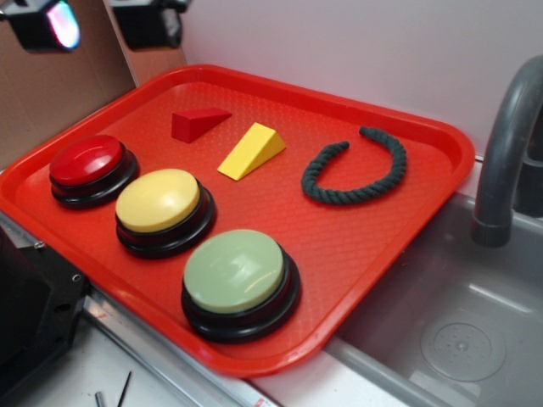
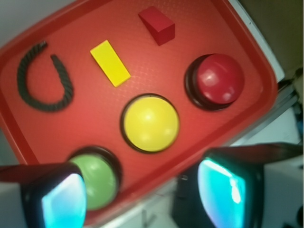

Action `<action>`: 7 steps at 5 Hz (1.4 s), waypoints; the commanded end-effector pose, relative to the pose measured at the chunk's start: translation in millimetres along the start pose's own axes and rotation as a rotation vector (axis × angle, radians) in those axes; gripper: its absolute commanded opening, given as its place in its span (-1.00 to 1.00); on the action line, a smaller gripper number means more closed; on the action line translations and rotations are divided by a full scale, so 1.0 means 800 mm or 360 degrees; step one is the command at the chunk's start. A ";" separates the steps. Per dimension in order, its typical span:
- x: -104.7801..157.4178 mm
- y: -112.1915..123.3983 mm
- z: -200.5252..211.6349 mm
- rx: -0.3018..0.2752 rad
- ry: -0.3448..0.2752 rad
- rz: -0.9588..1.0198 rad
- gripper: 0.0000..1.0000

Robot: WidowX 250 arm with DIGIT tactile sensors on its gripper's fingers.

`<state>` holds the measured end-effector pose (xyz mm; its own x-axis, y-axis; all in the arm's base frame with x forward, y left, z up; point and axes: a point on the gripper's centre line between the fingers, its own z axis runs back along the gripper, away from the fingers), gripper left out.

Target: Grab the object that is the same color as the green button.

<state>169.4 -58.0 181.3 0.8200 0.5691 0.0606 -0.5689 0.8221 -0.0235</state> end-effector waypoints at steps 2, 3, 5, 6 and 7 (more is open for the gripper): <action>0.065 -0.075 -0.085 -0.0087 -0.0203 0.0471 1.00; 0.076 -0.101 -0.128 -0.0066 -0.0199 0.0436 1.00; 0.079 -0.127 -0.189 -0.0026 -0.0174 0.0351 1.00; 0.076 -0.137 -0.203 -0.0015 -0.0184 0.0331 1.00; 0.074 -0.139 -0.214 -0.0048 -0.0204 0.0334 -1.00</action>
<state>288.8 -114.2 16.1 0.6613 0.7280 0.1808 -0.7303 0.6798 -0.0664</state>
